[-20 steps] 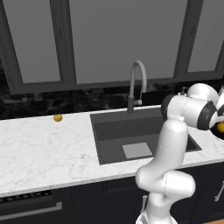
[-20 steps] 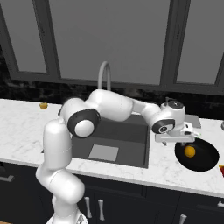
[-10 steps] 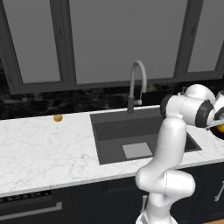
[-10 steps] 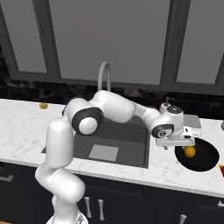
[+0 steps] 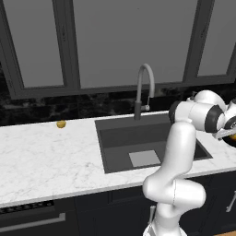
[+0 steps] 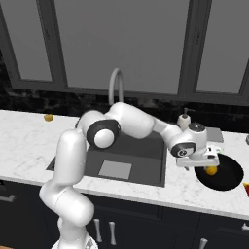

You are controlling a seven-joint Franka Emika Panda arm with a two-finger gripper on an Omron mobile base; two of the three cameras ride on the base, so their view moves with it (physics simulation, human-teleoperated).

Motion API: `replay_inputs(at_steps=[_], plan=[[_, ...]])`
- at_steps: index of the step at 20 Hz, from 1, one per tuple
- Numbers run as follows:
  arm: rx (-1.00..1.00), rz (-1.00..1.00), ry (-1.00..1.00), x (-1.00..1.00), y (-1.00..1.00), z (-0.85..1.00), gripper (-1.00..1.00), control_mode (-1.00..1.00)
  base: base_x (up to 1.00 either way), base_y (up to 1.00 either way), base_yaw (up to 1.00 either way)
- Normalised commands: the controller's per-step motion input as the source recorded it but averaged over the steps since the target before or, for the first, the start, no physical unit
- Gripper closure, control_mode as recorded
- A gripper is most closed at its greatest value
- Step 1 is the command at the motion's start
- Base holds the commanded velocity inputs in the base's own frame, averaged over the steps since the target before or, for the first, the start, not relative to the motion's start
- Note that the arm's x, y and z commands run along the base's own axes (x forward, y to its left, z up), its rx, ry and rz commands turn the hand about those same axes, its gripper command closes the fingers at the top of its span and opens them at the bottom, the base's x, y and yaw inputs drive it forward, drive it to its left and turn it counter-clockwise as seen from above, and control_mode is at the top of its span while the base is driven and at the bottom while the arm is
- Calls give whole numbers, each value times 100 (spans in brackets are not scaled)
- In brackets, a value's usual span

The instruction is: Pick the lemon from the sink and place it in the bowl. Then pick the bowl and place it in the microwave. Then close the microwave door and press the start button.

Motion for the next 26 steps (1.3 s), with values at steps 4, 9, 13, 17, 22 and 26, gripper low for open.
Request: replay_inputs(at_steps=[4,9,13,17,22,26], plan=[[0,0,7,0,0,-37,100,-100,0,0,0],[0,0,6,0,0,-32,100,-100,0,0,0],[0,0,7,-2,3,-14,100,-100,0,0,0],[-7,5,-5,-29,23,11,100,-100,0,0,0],[-19,15,2,-22,36,61,100,-100,0,0,0],[-14,23,7,-14,35,64,100,-100,0,0,0]])
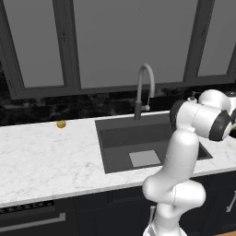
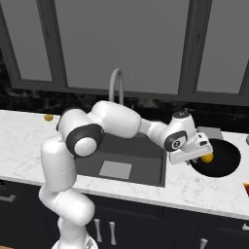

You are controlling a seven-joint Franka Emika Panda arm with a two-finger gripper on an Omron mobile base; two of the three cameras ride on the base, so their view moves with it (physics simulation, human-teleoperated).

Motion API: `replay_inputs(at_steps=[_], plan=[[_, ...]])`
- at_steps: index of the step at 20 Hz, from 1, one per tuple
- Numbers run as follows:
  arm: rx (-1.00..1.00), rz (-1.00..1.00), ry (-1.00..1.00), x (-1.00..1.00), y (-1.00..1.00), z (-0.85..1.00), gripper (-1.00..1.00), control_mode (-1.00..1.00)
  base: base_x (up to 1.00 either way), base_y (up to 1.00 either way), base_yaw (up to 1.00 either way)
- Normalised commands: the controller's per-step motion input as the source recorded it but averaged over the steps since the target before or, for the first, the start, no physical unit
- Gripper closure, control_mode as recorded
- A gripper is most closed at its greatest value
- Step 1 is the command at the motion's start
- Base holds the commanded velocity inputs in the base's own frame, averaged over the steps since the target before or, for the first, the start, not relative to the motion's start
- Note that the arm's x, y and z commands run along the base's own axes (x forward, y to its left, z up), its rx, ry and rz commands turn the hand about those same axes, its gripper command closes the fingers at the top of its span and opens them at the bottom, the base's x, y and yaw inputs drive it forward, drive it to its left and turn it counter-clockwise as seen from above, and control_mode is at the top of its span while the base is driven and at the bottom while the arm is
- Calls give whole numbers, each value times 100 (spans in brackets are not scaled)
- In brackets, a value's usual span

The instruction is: Pick the lemon from the sink and place it in the bowl. Then pick the bowl and place it in the microwave. Then close the microwave door and press the start button.

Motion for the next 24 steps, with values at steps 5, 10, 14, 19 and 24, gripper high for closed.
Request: replay_inputs(at_steps=[5,10,14,19,24], plan=[[0,24,4,-15,43,55,100,-100,0,0,0],[17,23,-1,-27,21,62,100,-100,0,0,0],[15,22,1,-28,24,64,100,-100,0,0,0],[-2,27,3,-29,60,48,100,-100,0,0,0],[-5,41,9,-26,96,34,100,-100,0,0,0]])
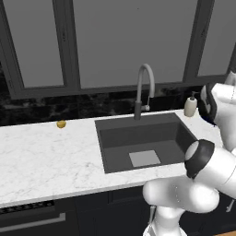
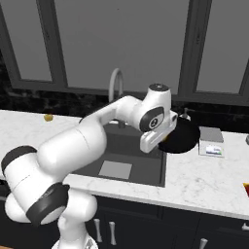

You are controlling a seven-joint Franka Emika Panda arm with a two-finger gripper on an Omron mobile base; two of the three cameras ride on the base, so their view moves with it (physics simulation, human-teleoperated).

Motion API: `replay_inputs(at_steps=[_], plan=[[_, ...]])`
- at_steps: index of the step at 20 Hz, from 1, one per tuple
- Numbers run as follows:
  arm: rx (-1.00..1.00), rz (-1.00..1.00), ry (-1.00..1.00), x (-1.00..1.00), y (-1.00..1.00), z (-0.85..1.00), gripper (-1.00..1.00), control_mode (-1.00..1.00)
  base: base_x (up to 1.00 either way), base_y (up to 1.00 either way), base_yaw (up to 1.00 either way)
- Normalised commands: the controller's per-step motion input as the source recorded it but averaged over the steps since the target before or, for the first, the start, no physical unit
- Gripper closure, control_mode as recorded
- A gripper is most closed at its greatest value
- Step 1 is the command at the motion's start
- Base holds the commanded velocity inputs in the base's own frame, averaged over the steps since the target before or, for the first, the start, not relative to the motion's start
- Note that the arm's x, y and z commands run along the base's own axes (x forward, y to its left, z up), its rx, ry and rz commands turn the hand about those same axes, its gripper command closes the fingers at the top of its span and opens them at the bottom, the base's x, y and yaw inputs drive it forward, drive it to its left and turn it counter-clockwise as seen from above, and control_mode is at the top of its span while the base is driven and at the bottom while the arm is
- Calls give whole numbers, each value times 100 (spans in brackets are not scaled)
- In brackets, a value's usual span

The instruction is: Pick the lemon from the sink and place it in the bowl. Then pick the bowl and place it in the microwave. Then close the microwave door and press the start button.

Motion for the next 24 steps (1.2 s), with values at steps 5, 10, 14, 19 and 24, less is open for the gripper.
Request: replay_inputs(at_steps=[5,10,14,19,24], plan=[[0,41,0,-19,98,38,100,-100,0,0,0],[0,40,0,-32,90,56,100,-100,0,0,0],[0,35,0,-36,96,47,100,-100,0,0,0],[1,16,-1,-12,87,44,100,-100,0,0,0],[0,0,-3,-11,54,49,100,-100,0,0,0]])
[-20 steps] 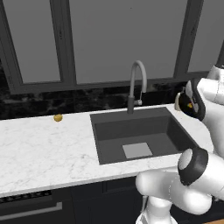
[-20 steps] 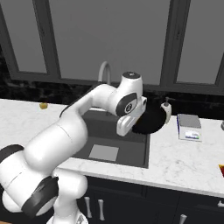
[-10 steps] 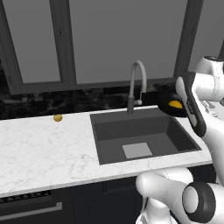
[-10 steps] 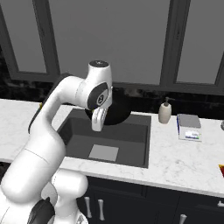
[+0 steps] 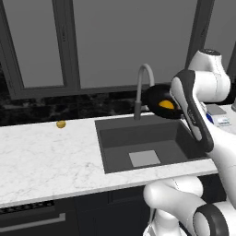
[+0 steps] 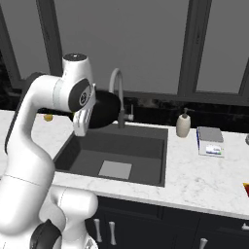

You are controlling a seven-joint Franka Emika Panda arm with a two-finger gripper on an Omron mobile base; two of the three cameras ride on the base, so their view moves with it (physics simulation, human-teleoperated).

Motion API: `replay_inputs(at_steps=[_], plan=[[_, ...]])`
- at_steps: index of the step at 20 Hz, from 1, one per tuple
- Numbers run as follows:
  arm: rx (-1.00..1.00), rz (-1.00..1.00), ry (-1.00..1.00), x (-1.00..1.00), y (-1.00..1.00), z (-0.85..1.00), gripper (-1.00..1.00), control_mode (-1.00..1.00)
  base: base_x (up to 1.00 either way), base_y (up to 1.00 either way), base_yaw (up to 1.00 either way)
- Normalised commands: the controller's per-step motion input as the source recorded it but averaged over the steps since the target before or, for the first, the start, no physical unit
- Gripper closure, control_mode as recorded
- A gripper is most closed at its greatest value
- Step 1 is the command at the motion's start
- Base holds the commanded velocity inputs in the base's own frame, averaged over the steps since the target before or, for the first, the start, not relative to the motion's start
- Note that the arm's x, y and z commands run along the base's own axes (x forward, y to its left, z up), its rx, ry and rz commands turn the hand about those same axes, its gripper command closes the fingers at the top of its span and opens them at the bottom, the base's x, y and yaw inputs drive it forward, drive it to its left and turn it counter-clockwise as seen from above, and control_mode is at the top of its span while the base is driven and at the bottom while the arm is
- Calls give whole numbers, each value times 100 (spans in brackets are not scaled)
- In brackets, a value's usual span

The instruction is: Pick the lemon from the sink and place it in the bowl. Then pick the bowl and place it in the microwave. Then close the microwave door and press the start button.

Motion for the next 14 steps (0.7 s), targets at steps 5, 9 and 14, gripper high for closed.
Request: replay_inputs(at_steps=[5,9,14], plan=[[0,0,-3,-22,19,48,100,-100,0,0,0],[0,0,-1,-27,1,23,100,-100,0,0,0],[0,0,-2,-39,0,5,100,-100,0,0,0]])
